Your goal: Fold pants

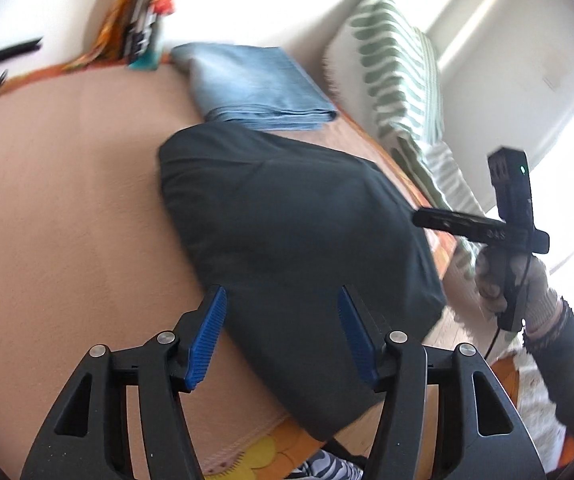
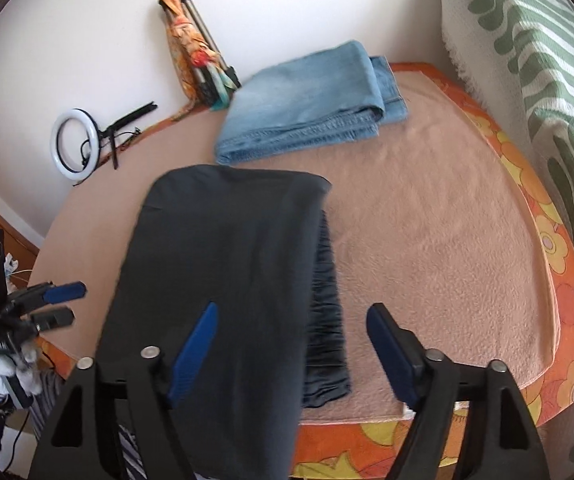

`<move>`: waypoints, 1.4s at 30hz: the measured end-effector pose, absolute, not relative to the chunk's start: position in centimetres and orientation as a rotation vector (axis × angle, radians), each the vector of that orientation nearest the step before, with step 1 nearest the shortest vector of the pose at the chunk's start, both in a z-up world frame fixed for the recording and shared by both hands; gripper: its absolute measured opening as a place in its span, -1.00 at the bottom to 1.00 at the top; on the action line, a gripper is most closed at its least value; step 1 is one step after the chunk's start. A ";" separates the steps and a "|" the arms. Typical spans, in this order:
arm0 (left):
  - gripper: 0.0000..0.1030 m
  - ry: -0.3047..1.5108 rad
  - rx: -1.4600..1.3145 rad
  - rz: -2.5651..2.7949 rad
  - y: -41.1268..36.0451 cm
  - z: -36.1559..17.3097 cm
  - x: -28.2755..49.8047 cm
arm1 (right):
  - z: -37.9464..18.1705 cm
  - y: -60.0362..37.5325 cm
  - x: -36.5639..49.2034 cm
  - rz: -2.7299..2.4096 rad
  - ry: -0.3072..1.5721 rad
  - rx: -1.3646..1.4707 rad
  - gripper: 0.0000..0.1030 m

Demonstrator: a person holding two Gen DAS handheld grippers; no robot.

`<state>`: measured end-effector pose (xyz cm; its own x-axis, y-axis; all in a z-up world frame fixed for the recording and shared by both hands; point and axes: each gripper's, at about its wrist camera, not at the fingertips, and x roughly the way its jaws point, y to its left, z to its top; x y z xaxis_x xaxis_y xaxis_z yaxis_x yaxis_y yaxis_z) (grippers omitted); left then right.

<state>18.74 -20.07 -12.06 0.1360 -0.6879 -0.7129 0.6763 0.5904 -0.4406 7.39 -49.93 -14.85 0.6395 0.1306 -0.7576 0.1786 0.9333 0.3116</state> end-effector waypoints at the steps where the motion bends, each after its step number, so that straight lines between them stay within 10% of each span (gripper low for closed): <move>1: 0.11 1.056 -0.028 -0.979 -20.0 -12.5 19.2 | -15.2 -50.5 7.6 -0.018 0.889 0.401 0.64; 32: 0.11 1.211 -0.283 -1.008 -20.8 -17.3 23.3 | -21.5 -55.0 10.1 0.470 0.924 0.844 0.71; 42: 0.11 1.192 -0.242 -1.013 -21.4 -17.3 23.1 | -21.6 -55.8 8.5 0.412 1.061 0.842 0.28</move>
<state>23.14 -21.42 -17.26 0.0110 -0.7565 -0.6540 0.5235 0.5616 -0.6408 8.49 -55.77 -21.60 0.4537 0.6643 -0.5941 0.0889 0.6295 0.7719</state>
